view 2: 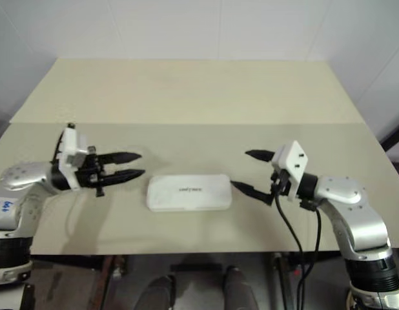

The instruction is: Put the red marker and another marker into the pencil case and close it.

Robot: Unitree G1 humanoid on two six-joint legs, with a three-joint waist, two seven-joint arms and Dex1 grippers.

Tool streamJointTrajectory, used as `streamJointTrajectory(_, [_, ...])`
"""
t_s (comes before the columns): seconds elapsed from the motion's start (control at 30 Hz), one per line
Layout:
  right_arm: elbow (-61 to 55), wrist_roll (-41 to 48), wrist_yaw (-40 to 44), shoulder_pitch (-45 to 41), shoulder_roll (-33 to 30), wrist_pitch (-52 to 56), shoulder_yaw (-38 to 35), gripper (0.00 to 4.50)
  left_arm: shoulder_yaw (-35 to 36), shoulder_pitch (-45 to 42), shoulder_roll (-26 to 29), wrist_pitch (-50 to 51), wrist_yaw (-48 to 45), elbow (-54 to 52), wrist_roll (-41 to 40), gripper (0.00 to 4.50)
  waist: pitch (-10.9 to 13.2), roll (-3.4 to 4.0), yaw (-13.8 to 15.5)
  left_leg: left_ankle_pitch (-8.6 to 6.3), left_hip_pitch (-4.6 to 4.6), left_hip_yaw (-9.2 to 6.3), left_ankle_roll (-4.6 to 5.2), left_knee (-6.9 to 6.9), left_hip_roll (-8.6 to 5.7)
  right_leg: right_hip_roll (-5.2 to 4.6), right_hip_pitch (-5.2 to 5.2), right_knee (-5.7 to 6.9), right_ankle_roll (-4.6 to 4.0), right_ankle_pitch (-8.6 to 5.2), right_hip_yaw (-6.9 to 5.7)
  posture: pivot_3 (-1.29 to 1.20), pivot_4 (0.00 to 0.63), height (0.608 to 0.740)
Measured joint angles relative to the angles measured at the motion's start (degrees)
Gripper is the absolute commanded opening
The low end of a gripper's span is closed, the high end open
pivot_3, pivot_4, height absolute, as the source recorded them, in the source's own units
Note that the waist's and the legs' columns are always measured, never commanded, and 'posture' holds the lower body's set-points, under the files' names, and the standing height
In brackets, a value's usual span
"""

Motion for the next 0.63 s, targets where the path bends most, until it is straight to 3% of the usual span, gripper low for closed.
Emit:
streamJointTrajectory(0.1, [1.6,-0.2,0.1,-1.6,-0.3,-2.2,-1.2,4.50,1.3,2.1,0.1,-0.4,0.2,0.0,-0.1,4.35,0.0,0.00,0.0,0.00,0.00,0.01,0.00,0.00,0.00,0.00,0.00,0.00,0.00,0.00,0.00,0.00,0.150,0.740])
streamJointTrajectory(0.13, [1.7,-0.2,0.4,-1.8,-0.4,-2.4,-1.3,4.50,1.3,2.4,0.0,-0.4,0.4,-0.1,-0.2,4.49,0.0,0.00,0.0,0.00,0.00,0.00,0.00,0.00,0.01,0.00,-0.01,0.00,-0.01,0.00,-0.01,0.00,0.150,0.740])
streamJointTrajectory(0.63, [4.8,0.8,4.1,0.0,-5.0,-3.4,-5.9,4.50,2.0,3.9,-0.4,-3.4,4.9,-3.9,-1.0,4.49,0.0,0.00,-0.3,0.00,0.01,0.02,0.00,-0.05,0.02,-0.01,-0.01,-0.01,-0.03,-0.02,-0.01,0.00,0.150,0.740])
